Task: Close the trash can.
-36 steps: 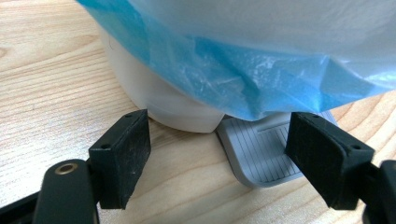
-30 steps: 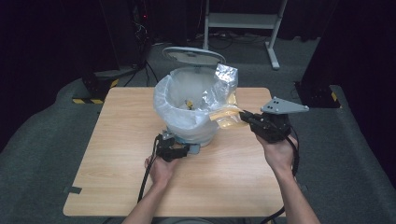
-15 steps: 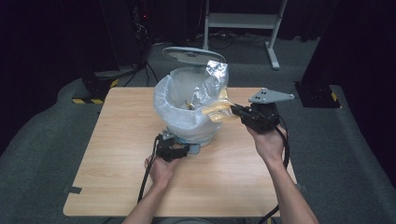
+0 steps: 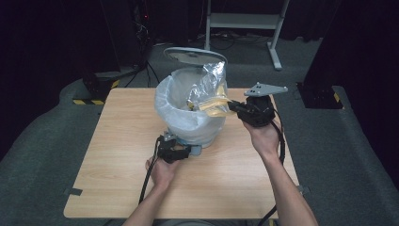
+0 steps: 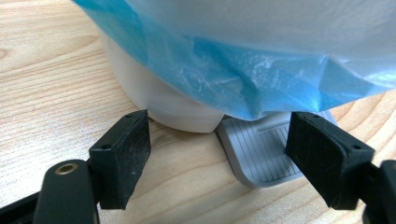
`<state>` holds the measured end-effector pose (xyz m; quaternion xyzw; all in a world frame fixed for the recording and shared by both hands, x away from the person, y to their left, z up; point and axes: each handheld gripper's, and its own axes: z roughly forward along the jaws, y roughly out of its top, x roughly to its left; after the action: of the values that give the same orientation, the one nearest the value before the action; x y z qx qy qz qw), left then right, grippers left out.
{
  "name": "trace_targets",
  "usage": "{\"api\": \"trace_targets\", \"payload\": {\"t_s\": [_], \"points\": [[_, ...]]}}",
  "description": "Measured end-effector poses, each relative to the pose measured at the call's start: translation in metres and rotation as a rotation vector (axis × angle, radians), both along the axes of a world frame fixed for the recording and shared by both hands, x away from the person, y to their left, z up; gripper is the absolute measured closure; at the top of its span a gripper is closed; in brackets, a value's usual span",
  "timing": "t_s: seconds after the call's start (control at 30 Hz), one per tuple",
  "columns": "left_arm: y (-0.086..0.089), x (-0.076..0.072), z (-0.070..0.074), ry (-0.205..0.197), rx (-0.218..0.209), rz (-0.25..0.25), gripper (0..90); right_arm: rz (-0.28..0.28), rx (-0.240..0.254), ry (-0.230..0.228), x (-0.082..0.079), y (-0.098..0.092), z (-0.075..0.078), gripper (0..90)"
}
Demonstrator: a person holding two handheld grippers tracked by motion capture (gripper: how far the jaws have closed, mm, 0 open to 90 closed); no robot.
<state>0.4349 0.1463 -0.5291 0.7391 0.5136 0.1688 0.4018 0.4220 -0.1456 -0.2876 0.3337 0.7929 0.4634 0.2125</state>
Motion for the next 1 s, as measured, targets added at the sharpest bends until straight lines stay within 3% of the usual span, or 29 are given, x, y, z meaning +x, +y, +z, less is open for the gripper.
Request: {"api": "trace_targets", "payload": {"t_s": [1.0], "points": [[-0.005, 0.000, 0.000, 0.001, 0.002, 0.007, 22.0, -0.029, 0.019, 0.065, 0.035, 0.016, 0.003, 88.5]]}}
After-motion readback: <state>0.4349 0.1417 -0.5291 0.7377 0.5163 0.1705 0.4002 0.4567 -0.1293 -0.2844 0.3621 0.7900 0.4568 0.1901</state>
